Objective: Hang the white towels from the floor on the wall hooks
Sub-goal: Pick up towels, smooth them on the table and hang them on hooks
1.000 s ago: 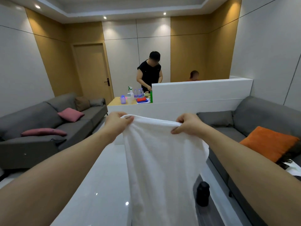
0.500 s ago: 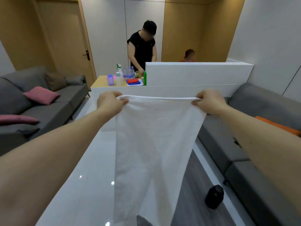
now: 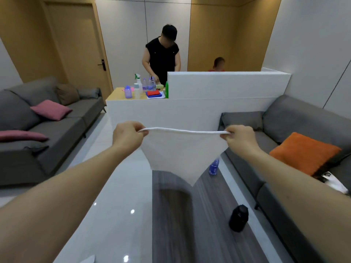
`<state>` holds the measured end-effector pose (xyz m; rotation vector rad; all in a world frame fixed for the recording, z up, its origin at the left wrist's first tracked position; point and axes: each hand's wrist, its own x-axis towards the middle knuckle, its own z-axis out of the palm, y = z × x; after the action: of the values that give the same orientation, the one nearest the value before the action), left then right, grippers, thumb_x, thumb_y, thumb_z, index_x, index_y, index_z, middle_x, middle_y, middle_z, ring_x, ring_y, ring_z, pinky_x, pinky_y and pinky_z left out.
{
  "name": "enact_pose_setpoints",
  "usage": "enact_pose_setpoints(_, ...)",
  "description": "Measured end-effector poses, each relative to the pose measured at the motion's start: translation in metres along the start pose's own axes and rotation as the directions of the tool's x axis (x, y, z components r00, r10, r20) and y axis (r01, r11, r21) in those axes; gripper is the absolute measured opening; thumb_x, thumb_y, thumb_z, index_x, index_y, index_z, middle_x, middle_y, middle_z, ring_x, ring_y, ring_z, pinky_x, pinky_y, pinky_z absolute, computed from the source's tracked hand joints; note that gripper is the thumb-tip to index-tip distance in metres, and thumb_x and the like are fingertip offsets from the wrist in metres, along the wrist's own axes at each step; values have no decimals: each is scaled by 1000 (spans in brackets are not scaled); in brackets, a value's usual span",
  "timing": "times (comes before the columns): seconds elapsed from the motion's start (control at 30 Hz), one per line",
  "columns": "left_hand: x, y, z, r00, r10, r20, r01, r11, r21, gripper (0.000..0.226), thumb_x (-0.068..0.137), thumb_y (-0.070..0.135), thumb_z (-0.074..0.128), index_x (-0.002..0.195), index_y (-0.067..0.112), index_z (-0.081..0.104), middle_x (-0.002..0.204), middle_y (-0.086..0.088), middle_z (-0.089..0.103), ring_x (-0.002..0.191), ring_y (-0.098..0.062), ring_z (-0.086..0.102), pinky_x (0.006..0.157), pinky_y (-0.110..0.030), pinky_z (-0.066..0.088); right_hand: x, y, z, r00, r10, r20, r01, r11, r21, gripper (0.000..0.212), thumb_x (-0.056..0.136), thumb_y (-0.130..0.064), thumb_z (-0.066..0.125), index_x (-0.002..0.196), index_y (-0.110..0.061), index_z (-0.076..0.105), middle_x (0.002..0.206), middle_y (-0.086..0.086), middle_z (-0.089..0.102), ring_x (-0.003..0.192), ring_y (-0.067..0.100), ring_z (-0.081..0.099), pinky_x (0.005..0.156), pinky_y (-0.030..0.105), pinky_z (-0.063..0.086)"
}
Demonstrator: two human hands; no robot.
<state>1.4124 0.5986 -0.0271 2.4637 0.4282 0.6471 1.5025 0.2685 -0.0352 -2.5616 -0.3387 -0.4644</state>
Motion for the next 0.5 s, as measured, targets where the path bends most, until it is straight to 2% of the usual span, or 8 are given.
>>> enact_pose_setpoints(0.13, -87, -7, 45, 992, -109, 68, 105, 992, 66, 12, 89, 31, 65, 87, 26, 76, 79, 6, 68, 82, -18, 61, 65, -25, 37, -70, 57, 24, 983, 23, 180, -29, 999, 27, 17, 90, -27, 67, 80, -15, 72, 75, 8, 67, 75, 27, 60, 58, 30, 34)
enact_pose_setpoints(0.2, -134, -10, 68, 979, -154, 135, 138, 983, 119, 13, 91, 29, 65, 92, 26, 77, 82, 5, 69, 81, -17, 61, 66, -25, 40, -107, 85, 34, 960, 38, 278, -36, 999, -14, 15, 91, -28, 66, 85, -16, 75, 81, 8, 69, 80, 27, 61, 63, 32, 39)
enact_pose_setpoints(0.3, -197, -16, 96, 950, -191, 247, 137, 966, 221, 16, 93, 28, 63, 98, 25, 78, 77, 6, 67, 70, -12, 57, 56, -23, 38, -164, 123, 46, 919, 107, 378, -98, 994, -43, 14, 91, -27, 65, 90, -17, 76, 87, 8, 72, 84, 26, 63, 70, 34, 47)
enact_pose_setpoints(0.37, -236, -20, 109, 928, -220, 301, 148, 959, 243, 16, 93, 28, 62, 97, 25, 78, 73, 7, 65, 65, -10, 55, 52, -20, 34, -201, 143, 54, 893, 137, 428, -123, 991, -62, 14, 91, -25, 65, 91, -17, 76, 88, 9, 71, 84, 27, 63, 69, 32, 47)
enact_pose_setpoints(0.5, -313, -36, 125, 876, -275, 396, 169, 945, 282, 16, 93, 30, 64, 96, 24, 78, 76, 4, 68, 68, -11, 58, 55, -21, 36, -274, 175, 65, 816, 180, 550, -166, 983, -76, 16, 91, -27, 64, 87, -15, 74, 79, 8, 68, 75, 26, 62, 64, 33, 48)
